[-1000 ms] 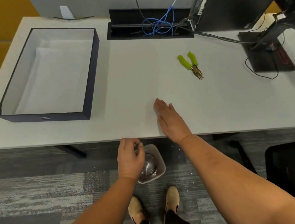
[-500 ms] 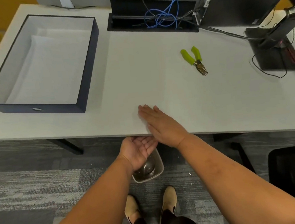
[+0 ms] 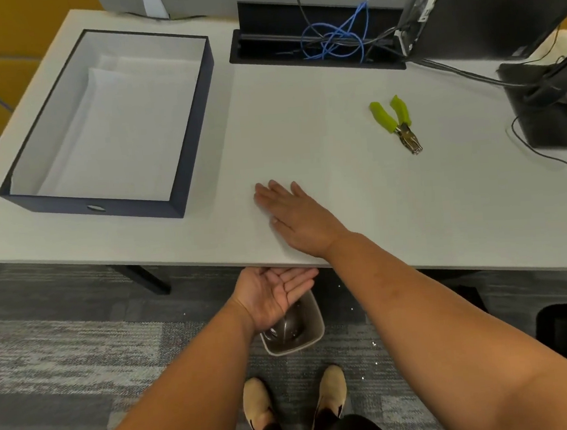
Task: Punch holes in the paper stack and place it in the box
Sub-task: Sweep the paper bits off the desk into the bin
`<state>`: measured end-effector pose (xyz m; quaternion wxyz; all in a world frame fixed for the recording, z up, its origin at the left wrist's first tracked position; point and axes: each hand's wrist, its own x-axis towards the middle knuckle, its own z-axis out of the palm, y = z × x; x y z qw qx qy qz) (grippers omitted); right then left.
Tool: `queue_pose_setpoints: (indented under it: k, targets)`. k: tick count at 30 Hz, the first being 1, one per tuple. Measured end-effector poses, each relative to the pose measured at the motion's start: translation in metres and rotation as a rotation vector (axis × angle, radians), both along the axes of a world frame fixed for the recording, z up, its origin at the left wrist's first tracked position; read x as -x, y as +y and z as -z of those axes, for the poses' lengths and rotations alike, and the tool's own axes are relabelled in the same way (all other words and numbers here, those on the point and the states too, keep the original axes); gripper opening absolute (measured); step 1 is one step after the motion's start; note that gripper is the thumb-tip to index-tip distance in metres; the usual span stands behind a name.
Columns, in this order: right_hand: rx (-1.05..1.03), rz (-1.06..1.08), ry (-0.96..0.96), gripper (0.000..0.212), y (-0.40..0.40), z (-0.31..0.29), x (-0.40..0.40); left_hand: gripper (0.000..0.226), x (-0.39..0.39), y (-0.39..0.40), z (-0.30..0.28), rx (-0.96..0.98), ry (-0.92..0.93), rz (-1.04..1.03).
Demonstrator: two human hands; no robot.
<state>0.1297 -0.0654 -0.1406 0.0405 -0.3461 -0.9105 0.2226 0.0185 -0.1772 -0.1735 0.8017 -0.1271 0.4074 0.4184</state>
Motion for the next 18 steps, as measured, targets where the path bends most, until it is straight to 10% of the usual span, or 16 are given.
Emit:
queue_pose_setpoints:
  k: [18]
  targets:
    - [0.054,-0.094,0.122,0.049,-0.025,0.002,-0.068,0.056,-0.015,-0.001,-0.006,-0.024,0.001,0.043]
